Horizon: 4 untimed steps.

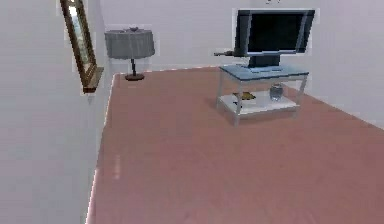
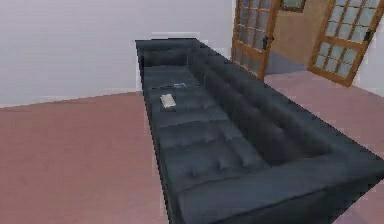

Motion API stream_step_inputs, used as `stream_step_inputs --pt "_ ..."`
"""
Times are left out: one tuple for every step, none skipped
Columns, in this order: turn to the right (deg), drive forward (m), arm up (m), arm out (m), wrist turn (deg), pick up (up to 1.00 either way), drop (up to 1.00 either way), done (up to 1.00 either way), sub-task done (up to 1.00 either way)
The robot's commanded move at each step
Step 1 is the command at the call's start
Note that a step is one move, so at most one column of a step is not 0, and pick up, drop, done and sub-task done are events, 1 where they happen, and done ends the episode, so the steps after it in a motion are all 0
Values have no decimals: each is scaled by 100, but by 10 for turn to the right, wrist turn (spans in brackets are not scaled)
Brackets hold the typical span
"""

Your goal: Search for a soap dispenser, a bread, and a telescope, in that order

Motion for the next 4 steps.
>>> stream_step_inputs --pt "0 100 0 0 0 0 0 0 0" --pt "0 100 0 0 0 0 0 0 0" --pt "0 100 0 0 0 0 0 0 0" --pt "60 0 0 0 0 0 0 0 0"
